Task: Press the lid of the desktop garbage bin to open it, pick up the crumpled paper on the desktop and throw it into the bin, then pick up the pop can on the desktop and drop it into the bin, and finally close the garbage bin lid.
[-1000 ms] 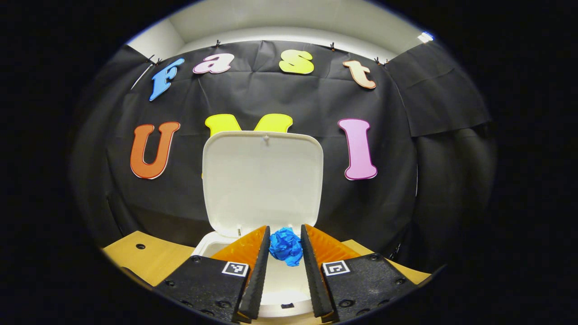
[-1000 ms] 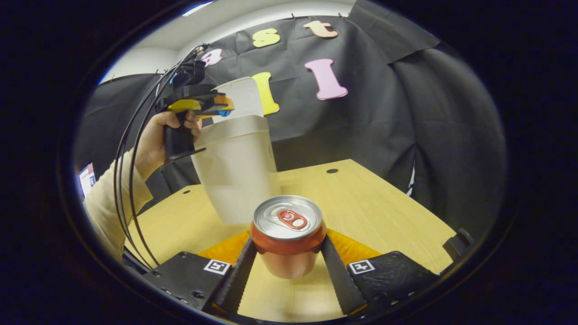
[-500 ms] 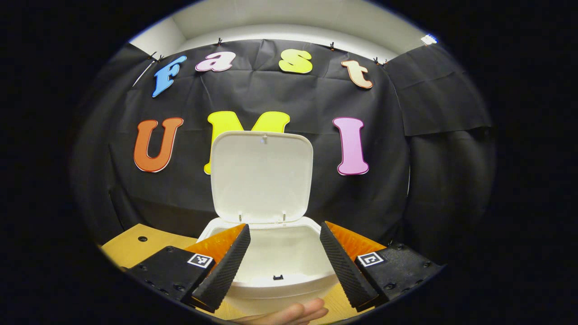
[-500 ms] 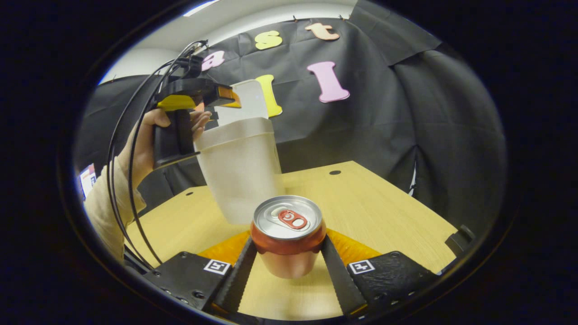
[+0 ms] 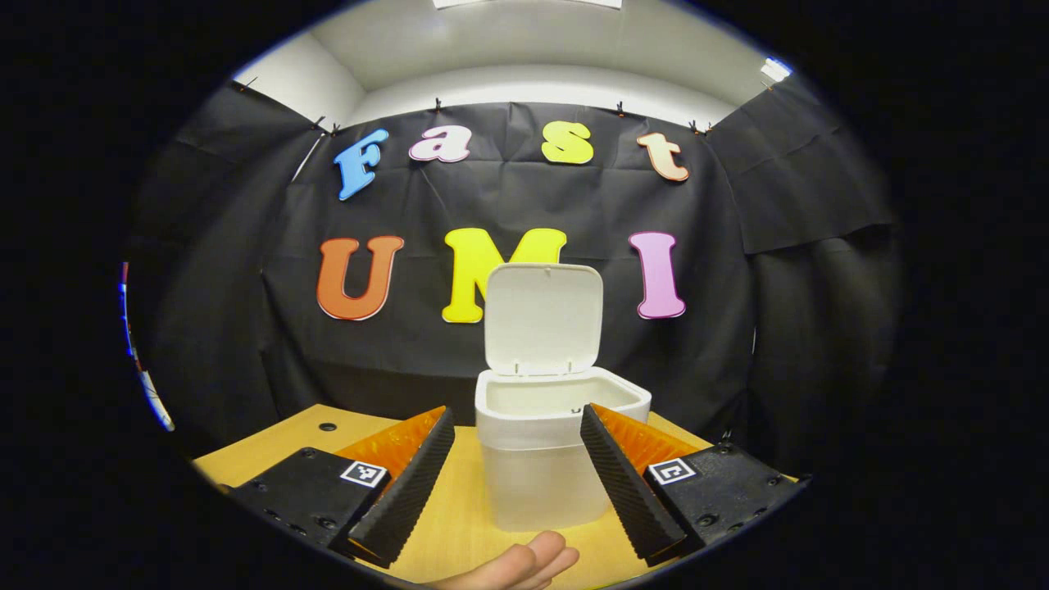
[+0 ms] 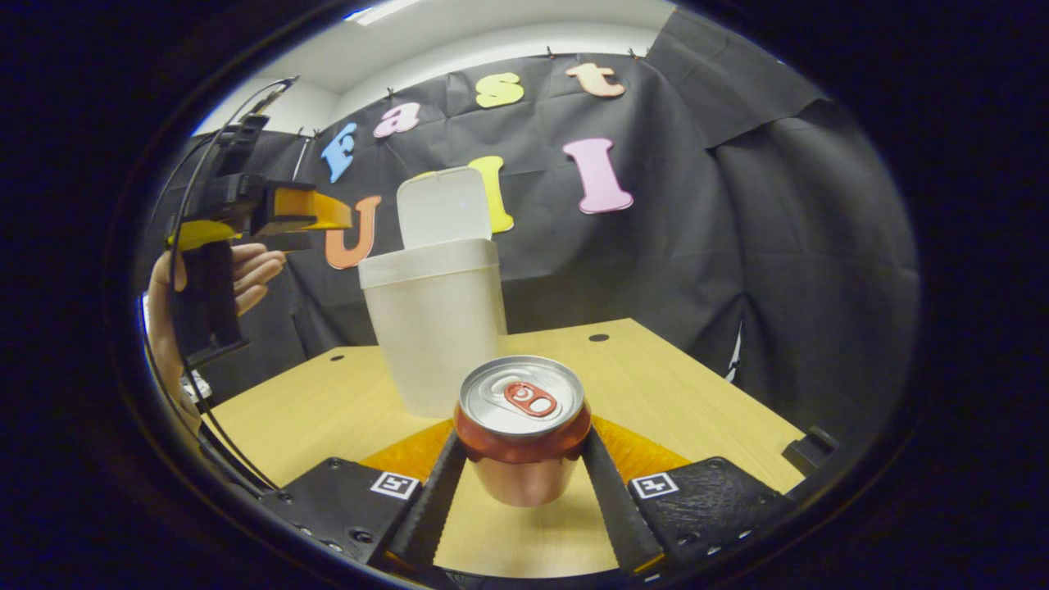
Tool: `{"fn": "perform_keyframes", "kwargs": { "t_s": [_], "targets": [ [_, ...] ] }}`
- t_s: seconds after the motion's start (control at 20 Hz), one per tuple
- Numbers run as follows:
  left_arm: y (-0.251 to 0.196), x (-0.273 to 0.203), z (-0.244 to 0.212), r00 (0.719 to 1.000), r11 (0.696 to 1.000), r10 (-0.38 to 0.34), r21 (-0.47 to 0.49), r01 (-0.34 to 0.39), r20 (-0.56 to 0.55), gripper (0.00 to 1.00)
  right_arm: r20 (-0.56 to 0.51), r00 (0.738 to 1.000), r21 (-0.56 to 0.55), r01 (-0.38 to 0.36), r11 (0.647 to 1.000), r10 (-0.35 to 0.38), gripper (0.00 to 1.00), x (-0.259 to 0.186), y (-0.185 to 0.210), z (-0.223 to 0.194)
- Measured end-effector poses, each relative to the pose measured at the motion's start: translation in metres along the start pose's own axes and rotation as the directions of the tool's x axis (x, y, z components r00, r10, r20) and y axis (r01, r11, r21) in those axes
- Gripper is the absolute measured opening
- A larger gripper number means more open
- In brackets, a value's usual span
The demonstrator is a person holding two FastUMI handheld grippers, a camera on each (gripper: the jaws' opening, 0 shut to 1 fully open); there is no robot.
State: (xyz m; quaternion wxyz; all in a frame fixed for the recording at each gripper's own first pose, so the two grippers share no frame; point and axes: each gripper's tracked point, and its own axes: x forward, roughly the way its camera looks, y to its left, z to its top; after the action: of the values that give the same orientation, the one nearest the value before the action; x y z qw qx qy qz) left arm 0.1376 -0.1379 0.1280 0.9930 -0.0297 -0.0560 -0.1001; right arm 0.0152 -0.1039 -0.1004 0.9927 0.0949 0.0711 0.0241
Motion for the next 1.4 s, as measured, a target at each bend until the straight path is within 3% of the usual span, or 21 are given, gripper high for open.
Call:
{"fn": "perform_keyframes", "kwargs": {
  "t_s": [0.25,0.45,0.6,0.8,1.0,1.15,1.4],
  "targets": [
    [0.042,-0.034,-0.021,0.999,0.998,0.037,-0.047,-0.037,-0.002,1.0,-0.006,1.0,-0.017,0.02,1.0,-0.02,0.77,-0.006,0.002,-0.003],
    [0.079,-0.061,-0.03,0.993,0.994,0.112,-0.021,-0.111,0.036,0.99,-0.001,1.0,-0.046,0.028,0.999,-0.028,0.77,-0.008,0.011,0.004],
    [0.087,-0.077,-0.042,0.991,0.992,0.127,0.008,-0.127,0.044,0.98,0.003,1.0,-0.04,0.022,0.999,-0.022,0.77,-0.009,0.02,0.013],
    [0.097,-0.091,-0.056,0.988,0.988,0.149,0.03,-0.15,0.047,0.98,0.057,0.998,-0.094,0.039,0.995,-0.034,0.77,-0.009,0.031,0.039],
    [0.102,-0.094,-0.078,0.992,0.991,0.129,-0.036,-0.129,0.007,0.98,0.098,0.995,-0.118,0.029,0.993,-0.018,0.74,-0.007,0.049,0.065],
    [0.121,-0.094,-0.082,0.985,0.984,0.175,-0.013,-0.175,-0.008,0.98,0.133,0.99,-0.118,0.054,0.992,-0.038,0.73,-0.001,0.057,0.086],
    [0.113,-0.089,-0.089,0.989,0.988,0.147,-0.045,-0.148,-0.021,0.98,0.223,0.975,-0.13,0.044,0.991,-0.014,0.72,0.01,0.086,0.14]
  ]
}}
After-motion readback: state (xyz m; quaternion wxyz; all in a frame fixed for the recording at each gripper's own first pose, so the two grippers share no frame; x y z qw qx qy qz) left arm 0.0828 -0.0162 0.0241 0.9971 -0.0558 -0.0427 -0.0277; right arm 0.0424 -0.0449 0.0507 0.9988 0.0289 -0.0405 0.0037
